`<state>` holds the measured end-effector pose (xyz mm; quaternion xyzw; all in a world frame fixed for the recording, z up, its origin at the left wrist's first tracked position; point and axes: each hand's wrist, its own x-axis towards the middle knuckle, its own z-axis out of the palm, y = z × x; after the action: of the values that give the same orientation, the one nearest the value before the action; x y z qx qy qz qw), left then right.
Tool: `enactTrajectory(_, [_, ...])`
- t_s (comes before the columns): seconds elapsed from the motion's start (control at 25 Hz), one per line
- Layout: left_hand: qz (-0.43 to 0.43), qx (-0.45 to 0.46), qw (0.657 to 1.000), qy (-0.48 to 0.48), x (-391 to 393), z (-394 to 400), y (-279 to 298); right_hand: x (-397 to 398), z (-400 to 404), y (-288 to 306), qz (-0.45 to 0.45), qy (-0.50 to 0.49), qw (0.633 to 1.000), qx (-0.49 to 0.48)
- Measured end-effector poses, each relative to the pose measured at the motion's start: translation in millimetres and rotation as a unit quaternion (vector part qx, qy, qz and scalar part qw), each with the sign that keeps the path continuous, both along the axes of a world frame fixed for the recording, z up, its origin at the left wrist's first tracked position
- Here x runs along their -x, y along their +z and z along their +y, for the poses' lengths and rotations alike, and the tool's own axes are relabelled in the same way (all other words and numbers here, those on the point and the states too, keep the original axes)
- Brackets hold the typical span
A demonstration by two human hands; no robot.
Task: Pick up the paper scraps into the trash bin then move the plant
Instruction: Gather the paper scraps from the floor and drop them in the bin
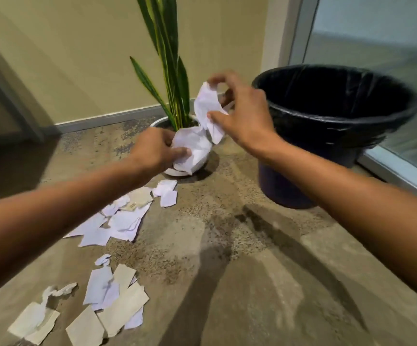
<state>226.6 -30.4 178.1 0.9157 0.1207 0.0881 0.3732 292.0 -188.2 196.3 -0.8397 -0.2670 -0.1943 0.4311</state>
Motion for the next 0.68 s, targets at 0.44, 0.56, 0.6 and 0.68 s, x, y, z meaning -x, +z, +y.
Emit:
enactTrajectory(0.44, [-0.079, 0.015, 0.995, -0.051, -102, -135, 85, -61, -128, 32, 0.025, -0.231, 0.972, -0.026])
enactTrajectory(0.56, [-0.068, 0.0, 0.997, -0.045, -115, -145, 77, -66, -135, 26, 0.034, -0.245, 0.969, -0.021])
enactTrajectory(0.6, [-0.059, 0.0, 0.997, -0.048, -117, -147, 75, -67, -136, 25, 0.045, -0.242, 0.969, -0.022])
enactTrajectory(0.68, [-0.043, 0.001, 0.997, -0.059, -118, -151, 71, -69, -135, 22, 0.066, -0.224, 0.972, -0.029])
